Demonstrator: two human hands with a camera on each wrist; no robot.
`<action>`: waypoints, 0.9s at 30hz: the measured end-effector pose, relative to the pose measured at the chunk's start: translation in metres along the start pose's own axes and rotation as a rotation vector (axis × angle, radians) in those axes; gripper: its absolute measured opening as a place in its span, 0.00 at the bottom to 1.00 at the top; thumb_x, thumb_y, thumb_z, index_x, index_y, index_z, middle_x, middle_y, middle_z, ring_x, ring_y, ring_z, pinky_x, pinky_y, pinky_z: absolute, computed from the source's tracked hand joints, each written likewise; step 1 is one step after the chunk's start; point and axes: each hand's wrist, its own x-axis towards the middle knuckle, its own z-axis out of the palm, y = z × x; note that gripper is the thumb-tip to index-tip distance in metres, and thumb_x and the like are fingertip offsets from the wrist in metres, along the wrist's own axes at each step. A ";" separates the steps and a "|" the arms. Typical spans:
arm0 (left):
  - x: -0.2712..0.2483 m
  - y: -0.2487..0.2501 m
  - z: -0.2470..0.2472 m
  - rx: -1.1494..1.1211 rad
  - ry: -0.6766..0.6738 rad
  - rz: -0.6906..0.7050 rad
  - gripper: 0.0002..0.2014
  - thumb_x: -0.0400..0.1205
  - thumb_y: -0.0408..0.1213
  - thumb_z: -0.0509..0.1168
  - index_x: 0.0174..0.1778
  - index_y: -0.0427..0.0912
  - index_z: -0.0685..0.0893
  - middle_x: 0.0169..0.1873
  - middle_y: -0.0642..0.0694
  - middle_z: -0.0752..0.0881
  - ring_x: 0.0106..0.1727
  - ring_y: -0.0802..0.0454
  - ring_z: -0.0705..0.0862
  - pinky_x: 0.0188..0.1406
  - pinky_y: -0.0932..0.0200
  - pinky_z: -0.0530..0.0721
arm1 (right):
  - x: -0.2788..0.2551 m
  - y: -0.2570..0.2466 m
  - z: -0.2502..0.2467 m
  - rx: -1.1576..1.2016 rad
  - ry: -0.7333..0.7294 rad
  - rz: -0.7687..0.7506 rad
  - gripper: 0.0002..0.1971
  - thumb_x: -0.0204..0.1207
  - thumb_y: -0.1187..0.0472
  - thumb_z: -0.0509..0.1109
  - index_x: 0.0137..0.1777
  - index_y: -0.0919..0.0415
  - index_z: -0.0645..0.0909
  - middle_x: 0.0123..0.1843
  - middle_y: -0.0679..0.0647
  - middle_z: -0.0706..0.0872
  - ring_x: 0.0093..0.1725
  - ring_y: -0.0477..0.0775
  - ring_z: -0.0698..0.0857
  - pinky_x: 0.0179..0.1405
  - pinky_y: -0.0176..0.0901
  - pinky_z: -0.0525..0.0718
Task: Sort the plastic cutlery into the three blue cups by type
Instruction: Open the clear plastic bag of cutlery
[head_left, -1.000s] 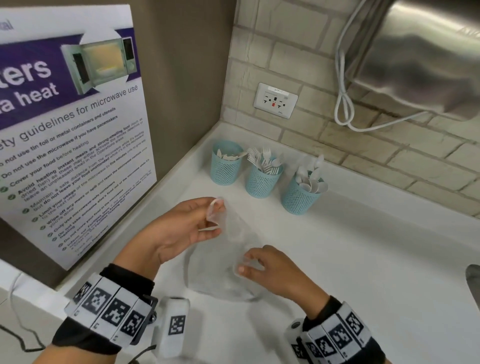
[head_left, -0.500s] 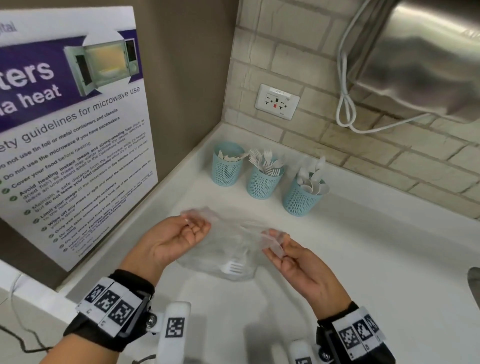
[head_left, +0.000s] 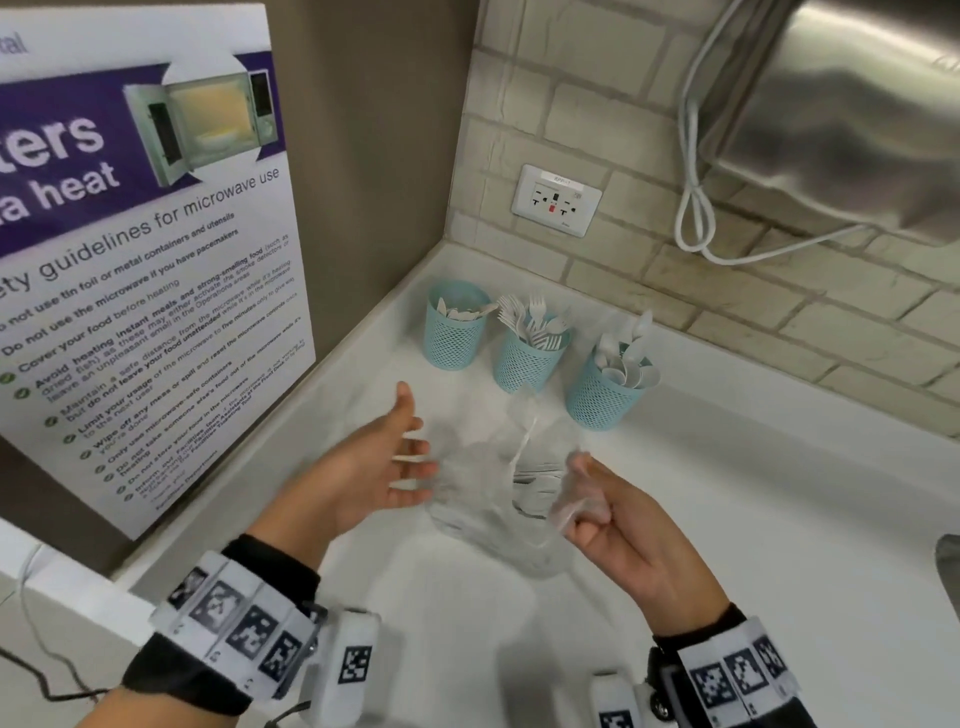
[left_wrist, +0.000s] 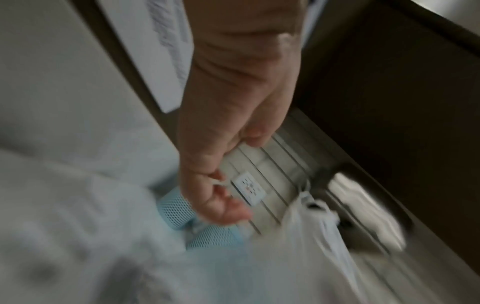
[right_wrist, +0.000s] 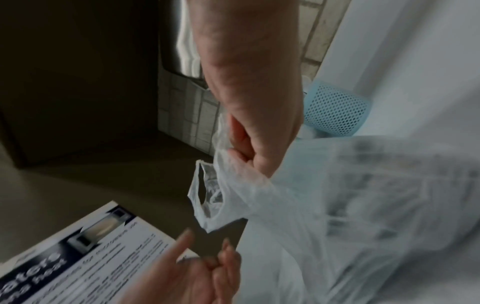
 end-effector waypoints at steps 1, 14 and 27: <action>0.003 -0.005 0.009 0.093 -0.010 -0.018 0.32 0.75 0.70 0.52 0.57 0.44 0.75 0.45 0.45 0.79 0.42 0.48 0.84 0.39 0.51 0.86 | -0.001 0.003 0.003 -0.097 0.006 0.001 0.04 0.81 0.60 0.65 0.46 0.59 0.79 0.24 0.45 0.66 0.19 0.41 0.65 0.32 0.30 0.73; 0.018 -0.024 0.004 0.120 0.038 0.123 0.16 0.79 0.17 0.57 0.33 0.39 0.82 0.30 0.46 0.81 0.31 0.52 0.80 0.34 0.62 0.83 | 0.000 0.012 -0.008 -0.034 -0.015 -0.043 0.15 0.56 0.83 0.61 0.29 0.67 0.85 0.41 0.60 0.86 0.51 0.55 0.91 0.44 0.44 0.89; 0.007 -0.019 -0.006 0.460 -0.246 0.245 0.24 0.60 0.68 0.76 0.40 0.54 0.83 0.38 0.54 0.76 0.32 0.61 0.76 0.19 0.66 0.63 | 0.013 0.007 -0.009 0.304 -0.037 0.027 0.27 0.41 0.86 0.82 0.39 0.67 0.78 0.31 0.51 0.75 0.21 0.45 0.70 0.18 0.37 0.76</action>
